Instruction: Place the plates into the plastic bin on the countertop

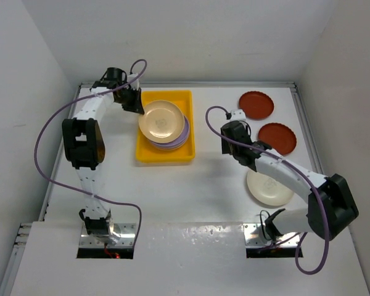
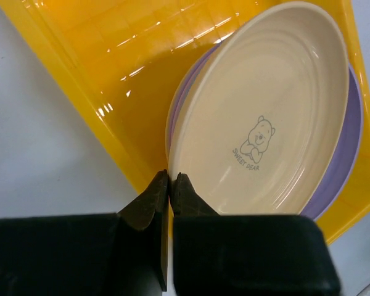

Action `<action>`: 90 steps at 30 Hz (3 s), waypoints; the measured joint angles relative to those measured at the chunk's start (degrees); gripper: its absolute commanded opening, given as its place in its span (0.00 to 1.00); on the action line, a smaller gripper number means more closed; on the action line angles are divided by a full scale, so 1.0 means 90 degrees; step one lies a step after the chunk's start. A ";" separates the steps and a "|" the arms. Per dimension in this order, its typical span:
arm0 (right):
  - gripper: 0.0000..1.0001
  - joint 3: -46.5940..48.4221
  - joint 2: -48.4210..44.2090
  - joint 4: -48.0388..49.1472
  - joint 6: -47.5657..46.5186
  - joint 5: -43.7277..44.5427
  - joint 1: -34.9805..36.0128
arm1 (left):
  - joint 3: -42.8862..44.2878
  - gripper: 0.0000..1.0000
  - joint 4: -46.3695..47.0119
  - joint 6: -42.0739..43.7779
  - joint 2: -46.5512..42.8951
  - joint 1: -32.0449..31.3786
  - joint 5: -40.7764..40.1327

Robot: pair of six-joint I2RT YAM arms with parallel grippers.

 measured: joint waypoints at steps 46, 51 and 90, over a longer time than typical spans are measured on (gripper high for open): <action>0.00 -0.2416 -0.1214 -0.1462 0.2599 -0.1416 -0.6844 | 0.0090 0.54 0.0085 0.0010 -0.0340 -0.0066 -0.0488; 0.00 -0.2416 -0.1719 -0.1598 0.2477 -0.1428 -0.6819 | 0.0090 0.54 -0.0005 -0.0007 -0.0342 -0.0024 -0.0430; 0.00 0.6856 0.5651 -0.1853 0.1081 -0.2720 -0.0265 | -0.0447 0.54 -0.0245 0.0170 -0.1103 0.1090 -0.0661</action>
